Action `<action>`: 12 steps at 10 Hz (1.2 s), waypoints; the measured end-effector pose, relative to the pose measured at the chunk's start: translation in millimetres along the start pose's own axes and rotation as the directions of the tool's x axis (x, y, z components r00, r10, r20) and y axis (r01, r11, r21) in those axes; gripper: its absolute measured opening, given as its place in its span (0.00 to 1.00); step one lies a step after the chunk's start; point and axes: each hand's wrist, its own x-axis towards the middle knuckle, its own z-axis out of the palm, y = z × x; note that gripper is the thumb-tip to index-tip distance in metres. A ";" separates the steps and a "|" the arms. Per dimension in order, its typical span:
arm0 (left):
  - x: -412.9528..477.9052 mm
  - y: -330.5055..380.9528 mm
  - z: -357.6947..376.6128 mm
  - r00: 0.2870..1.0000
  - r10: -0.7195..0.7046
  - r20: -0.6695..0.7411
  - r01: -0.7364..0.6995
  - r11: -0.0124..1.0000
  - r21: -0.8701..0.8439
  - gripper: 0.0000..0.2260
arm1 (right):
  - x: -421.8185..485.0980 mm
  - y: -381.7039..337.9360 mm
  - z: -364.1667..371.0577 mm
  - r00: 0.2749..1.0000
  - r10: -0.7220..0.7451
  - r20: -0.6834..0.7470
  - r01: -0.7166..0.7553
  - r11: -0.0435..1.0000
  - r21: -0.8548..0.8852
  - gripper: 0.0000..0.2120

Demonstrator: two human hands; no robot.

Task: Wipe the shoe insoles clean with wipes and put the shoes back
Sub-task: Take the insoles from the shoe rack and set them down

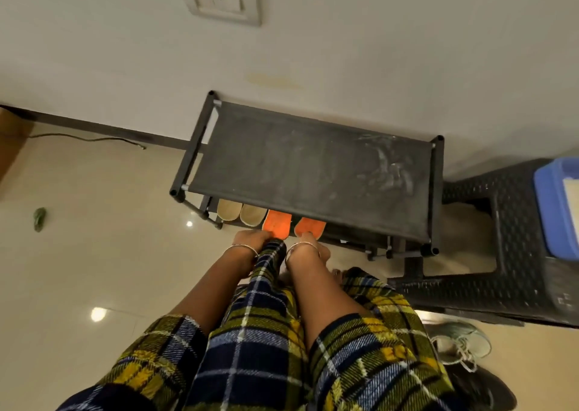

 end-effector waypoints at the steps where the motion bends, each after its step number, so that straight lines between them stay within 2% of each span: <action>1: -28.7 -10.7 -24.6 0.999 -0.003 -0.050 -0.005 0.986 -0.166 0.06 | -56.4 14.1 -16.3 0.970 -0.113 0.214 0.121 0.992 -0.025 0.05; 2: -56.2 -16.0 -46.8 1.000 -0.002 -0.017 -0.004 0.936 -0.351 0.06 | -86.0 6.3 -15.2 0.981 -0.076 0.180 0.078 0.997 -0.006 0.04; 3: -87.0 -21.0 -71.8 0.999 0.019 0.043 0.004 0.885 -0.466 0.07 | -117.2 -1.5 -18.7 0.951 -0.132 0.281 0.119 0.991 0.063 0.13; 4: -115.6 -31.4 -103.0 0.994 0.037 0.100 0.019 0.861 -0.508 0.06 | -161.2 -5.2 -32.7 0.916 -0.112 0.385 0.123 0.992 -0.002 0.12; 5: -145.1 -47.5 -139.0 0.987 0.026 0.161 0.070 0.824 -0.562 0.09 | -204.2 -1.6 -35.0 0.889 -0.159 0.430 0.185 0.982 -0.020 0.11; 6: -165.4 -70.6 -174.7 0.988 0.039 0.146 0.065 0.760 -0.646 0.09 | -243.9 12.5 -20.9 0.857 -0.211 0.471 0.264 0.963 -0.048 0.11; 8: -181.5 -130.1 -237.7 0.998 0.027 0.058 0.028 0.631 -0.776 0.08 | -287.4 80.8 40.1 0.785 -0.197 0.588 0.421 0.865 -0.273 0.12; 11: -162.1 -225.5 -295.9 0.989 -0.134 -0.069 -0.007 0.415 -0.910 0.05 | -271.4 195.9 118.9 0.750 -0.149 0.644 0.478 0.796 -0.372 0.05; 12: -150.5 -252.9 -300.2 0.976 -0.203 -0.080 -0.005 0.348 -0.937 0.07 | -258.0 226.1 128.8 0.771 -0.091 0.630 0.439 0.792 -0.423 0.05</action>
